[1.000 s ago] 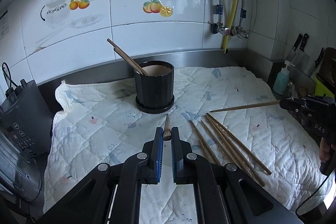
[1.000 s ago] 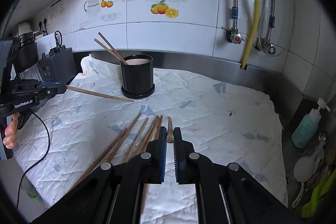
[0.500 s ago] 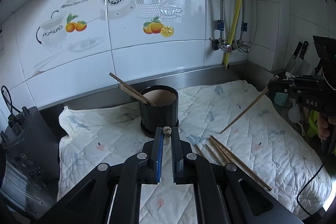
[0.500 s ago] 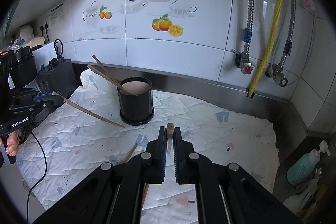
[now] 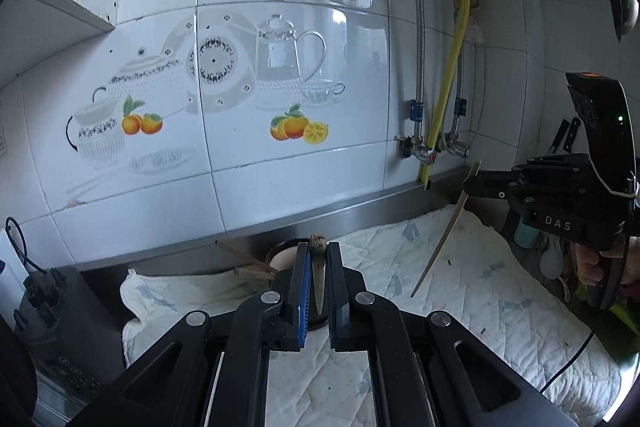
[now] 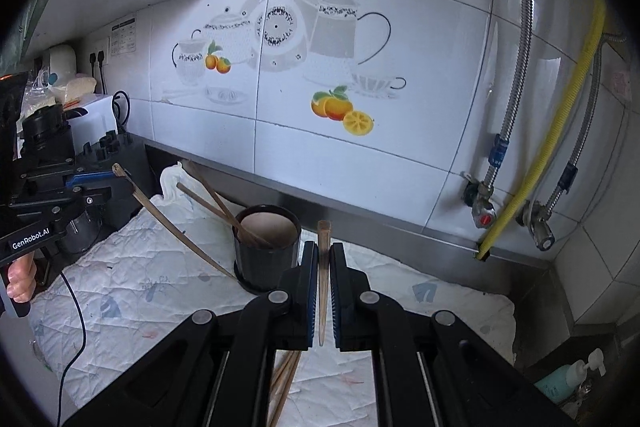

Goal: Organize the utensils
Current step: 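Carry the held chopsticks in both grippers up over the black holder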

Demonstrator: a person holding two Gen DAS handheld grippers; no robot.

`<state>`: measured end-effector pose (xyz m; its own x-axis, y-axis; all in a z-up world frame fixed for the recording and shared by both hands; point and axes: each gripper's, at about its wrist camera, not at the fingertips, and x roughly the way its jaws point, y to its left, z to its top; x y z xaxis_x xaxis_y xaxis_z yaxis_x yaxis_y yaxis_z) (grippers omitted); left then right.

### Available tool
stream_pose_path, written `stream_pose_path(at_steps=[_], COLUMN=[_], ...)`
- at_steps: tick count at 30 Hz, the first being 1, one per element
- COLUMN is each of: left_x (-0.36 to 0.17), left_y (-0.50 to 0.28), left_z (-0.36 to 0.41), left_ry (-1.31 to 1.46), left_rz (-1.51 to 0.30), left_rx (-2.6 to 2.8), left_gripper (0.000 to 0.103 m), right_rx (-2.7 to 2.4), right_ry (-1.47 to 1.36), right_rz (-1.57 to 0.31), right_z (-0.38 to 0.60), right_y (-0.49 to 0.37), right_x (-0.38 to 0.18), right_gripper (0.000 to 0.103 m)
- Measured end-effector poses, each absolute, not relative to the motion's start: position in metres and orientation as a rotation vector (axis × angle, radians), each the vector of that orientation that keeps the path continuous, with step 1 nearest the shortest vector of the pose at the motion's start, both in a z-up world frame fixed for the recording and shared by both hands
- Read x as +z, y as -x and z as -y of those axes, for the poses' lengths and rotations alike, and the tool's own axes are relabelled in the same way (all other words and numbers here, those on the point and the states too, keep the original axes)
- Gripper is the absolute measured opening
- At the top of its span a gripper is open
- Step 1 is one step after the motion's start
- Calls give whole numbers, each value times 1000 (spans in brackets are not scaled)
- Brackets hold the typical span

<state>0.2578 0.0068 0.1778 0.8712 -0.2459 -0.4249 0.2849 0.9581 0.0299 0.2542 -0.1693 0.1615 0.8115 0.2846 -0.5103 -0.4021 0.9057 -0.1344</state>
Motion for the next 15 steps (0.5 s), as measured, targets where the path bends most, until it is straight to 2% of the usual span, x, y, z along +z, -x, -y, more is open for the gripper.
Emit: stream_pose_path(at_steps=[9,15], left_x=[226,235], left_y=[-291,-317], left_z=[-3,-7], left_ry=[-73,-84], left_rz=[-351,-344], left_rx=[-260,-220], left_gripper=[7,7], right_rx=[404,418], right_ry=[196,171], right_rz=[-407,-375], right_z=[146,130], right_y=[-279,-297], right_x=[200,207], right_gripper=[8,8])
